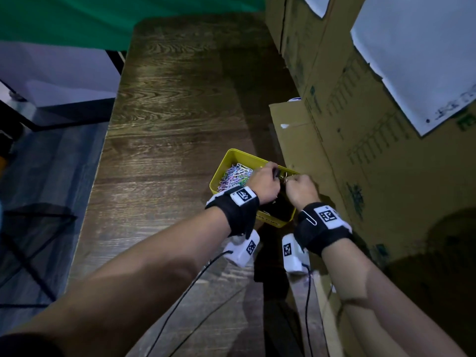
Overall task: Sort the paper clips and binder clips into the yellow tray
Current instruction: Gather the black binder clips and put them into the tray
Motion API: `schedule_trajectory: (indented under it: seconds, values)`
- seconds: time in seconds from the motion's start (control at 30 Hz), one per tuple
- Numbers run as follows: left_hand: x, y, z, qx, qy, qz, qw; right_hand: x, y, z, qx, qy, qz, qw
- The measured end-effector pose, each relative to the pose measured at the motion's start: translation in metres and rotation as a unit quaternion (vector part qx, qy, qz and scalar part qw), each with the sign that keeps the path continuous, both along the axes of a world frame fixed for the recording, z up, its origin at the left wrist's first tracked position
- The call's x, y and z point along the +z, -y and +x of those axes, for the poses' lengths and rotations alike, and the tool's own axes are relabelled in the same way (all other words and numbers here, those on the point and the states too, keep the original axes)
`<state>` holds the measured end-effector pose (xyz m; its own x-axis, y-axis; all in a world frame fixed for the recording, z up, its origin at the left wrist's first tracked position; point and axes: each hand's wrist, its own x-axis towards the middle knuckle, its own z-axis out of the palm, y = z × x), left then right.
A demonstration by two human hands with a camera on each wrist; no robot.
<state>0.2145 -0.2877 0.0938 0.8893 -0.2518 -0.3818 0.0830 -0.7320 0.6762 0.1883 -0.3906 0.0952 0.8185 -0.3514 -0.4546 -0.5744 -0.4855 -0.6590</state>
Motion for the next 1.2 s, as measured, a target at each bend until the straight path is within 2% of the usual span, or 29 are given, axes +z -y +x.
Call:
schedule_trajectory:
  seconds: [0.23, 0.37, 0.5, 0.6, 0.7, 0.77, 0.83, 1.0, 1.1, 1.2]
  values:
    - [-0.008, -0.009, -0.009, -0.070, 0.029, -0.011, 0.997, 0.001, 0.000, -0.008, 0.055, -0.002, -0.019, 0.998]
    - [-0.004, -0.037, -0.010, -0.011, 0.031, -0.089, 0.995, 0.013, -0.007, -0.018, 0.080, 0.030, -0.049, 0.995]
    - [0.002, -0.095, -0.010, 0.049, -0.012, -0.162, 0.986, 0.019, -0.022, -0.026, 0.103, 0.090, -0.043, 0.990]
    - [-0.002, -0.151, -0.013, 0.036, -0.009, -0.110, 0.993, 0.018, -0.045, -0.038, 0.185, 0.117, 0.012, 0.976]
    - [-0.014, -0.196, -0.027, -0.036, 0.001, 0.021, 0.999, -0.001, -0.075, -0.054, 0.309, 0.092, 0.053, 0.945]
    - [-0.028, -0.216, -0.043, -0.106, -0.014, 0.111, 0.988, -0.023, -0.093, -0.066, 0.390, 0.062, 0.013, 0.919]
    - [-0.044, -0.226, -0.061, -0.155, -0.037, 0.160, 0.974, -0.047, -0.106, -0.075, 0.447, 0.041, -0.058, 0.892]
    - [-0.075, -0.224, -0.102, -0.178, -0.001, 0.178, 0.968, -0.085, -0.127, -0.086, 0.478, 0.005, -0.154, 0.865]
    - [-0.088, -0.223, -0.119, -0.170, 0.035, 0.200, 0.964, -0.094, -0.132, -0.088, 0.452, 0.014, -0.202, 0.869]
    - [-0.101, -0.231, -0.128, -0.156, 0.061, 0.213, 0.963, -0.096, -0.128, -0.091, 0.424, 0.009, -0.193, 0.885]
